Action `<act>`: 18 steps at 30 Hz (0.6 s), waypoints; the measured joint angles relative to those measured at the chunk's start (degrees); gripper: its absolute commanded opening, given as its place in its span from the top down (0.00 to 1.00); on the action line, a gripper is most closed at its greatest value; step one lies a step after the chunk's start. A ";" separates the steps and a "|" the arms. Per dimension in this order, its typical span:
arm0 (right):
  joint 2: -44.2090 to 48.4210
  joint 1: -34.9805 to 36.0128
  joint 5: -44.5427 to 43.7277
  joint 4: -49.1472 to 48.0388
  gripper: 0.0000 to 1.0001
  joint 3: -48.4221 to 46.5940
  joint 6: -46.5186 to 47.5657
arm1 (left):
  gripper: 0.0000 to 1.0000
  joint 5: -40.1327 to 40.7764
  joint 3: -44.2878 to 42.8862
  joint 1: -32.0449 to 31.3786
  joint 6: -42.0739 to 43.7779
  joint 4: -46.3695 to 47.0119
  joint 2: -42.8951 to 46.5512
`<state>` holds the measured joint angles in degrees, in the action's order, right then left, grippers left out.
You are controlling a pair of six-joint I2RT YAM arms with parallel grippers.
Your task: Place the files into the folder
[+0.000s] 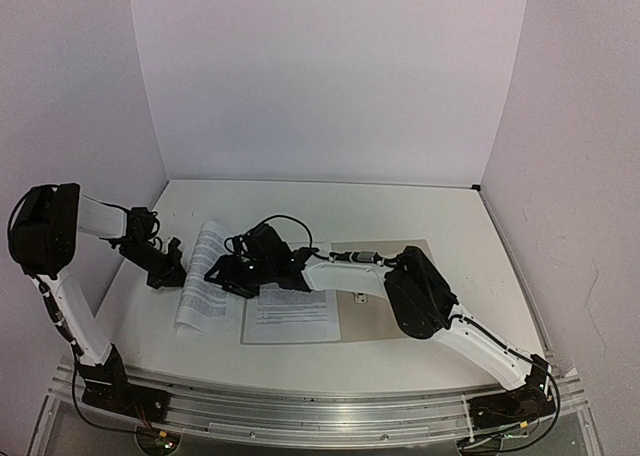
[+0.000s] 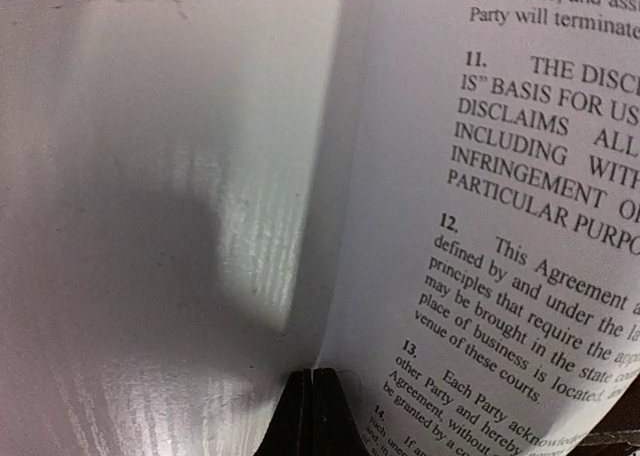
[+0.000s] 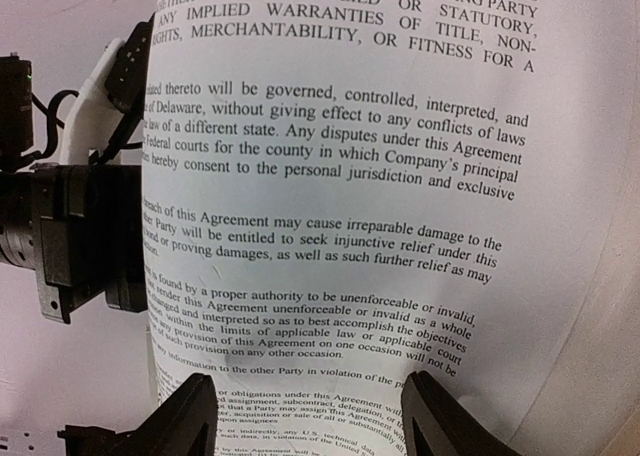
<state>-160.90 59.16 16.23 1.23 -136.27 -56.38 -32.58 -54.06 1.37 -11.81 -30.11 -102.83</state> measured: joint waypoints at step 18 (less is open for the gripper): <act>-0.42 -0.37 5.31 -10.97 0.32 4.02 -2.29 | 1.00 -6.47 -6.73 -8.48 1.51 -4.31 -0.79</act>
<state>-161.32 58.78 21.54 -9.74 -132.25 -58.67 -39.05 -60.80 -7.11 -10.31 -34.41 -103.61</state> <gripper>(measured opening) 0.711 0.005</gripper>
